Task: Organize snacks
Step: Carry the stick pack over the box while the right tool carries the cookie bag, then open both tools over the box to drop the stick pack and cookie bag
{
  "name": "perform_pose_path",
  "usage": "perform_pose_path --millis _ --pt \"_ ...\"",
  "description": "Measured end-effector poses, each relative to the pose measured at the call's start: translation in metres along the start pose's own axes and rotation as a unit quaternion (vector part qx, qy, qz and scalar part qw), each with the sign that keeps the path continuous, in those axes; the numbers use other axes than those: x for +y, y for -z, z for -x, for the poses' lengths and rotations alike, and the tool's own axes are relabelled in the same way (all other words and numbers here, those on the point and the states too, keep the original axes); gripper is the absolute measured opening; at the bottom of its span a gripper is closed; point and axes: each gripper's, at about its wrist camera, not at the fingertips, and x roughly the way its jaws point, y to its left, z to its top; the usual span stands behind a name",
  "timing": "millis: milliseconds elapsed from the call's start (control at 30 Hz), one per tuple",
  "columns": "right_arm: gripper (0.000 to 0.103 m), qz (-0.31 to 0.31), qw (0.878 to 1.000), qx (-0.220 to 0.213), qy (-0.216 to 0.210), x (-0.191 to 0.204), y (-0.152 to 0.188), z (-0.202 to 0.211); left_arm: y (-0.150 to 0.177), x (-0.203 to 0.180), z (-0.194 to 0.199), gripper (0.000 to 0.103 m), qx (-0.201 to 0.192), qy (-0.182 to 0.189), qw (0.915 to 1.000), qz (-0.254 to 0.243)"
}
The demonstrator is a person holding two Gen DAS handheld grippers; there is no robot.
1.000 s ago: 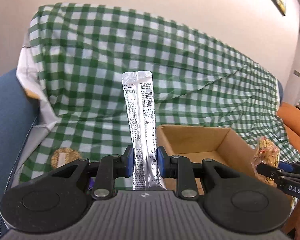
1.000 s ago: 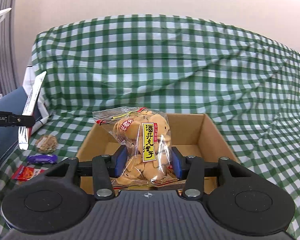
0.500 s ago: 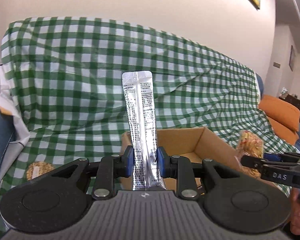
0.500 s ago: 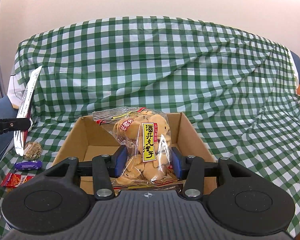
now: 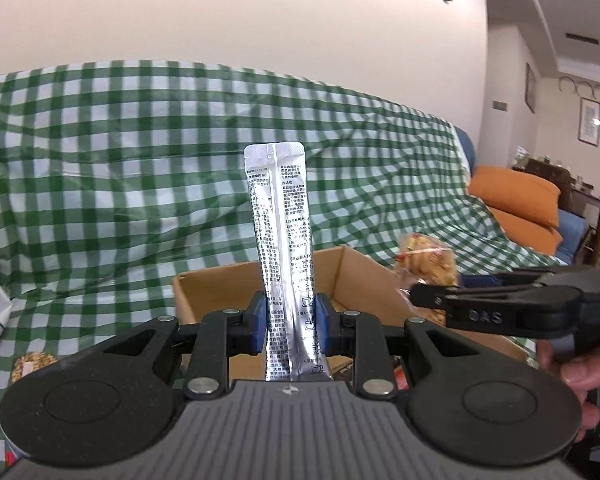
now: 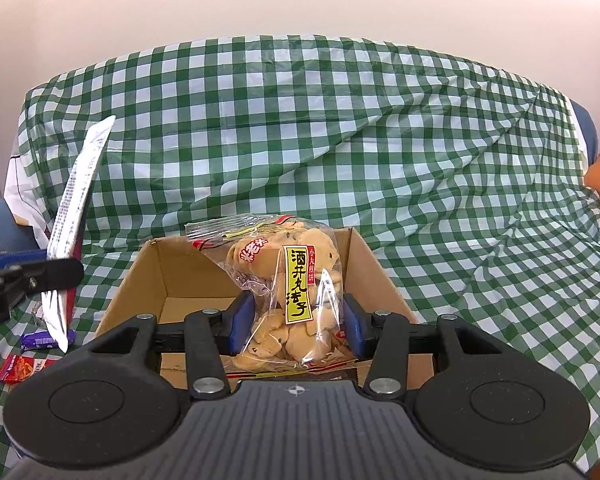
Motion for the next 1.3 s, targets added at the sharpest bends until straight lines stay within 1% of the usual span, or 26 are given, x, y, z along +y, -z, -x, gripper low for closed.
perform_pose_path --millis 133,300,1300 --pt "0.049 -0.004 1.0 0.001 0.005 -0.001 0.0 -0.001 0.003 -0.008 -0.001 0.027 0.0 0.013 0.9999 -0.01" --pt "0.049 -0.009 1.0 0.0 0.011 0.001 0.0 0.0 0.007 -0.013 -0.002 0.027 0.002 0.021 0.9996 -0.019" --pt "0.049 -0.02 0.999 0.005 0.028 0.002 -0.003 -0.003 0.007 -0.018 -0.005 0.027 0.001 0.034 0.9991 -0.026"
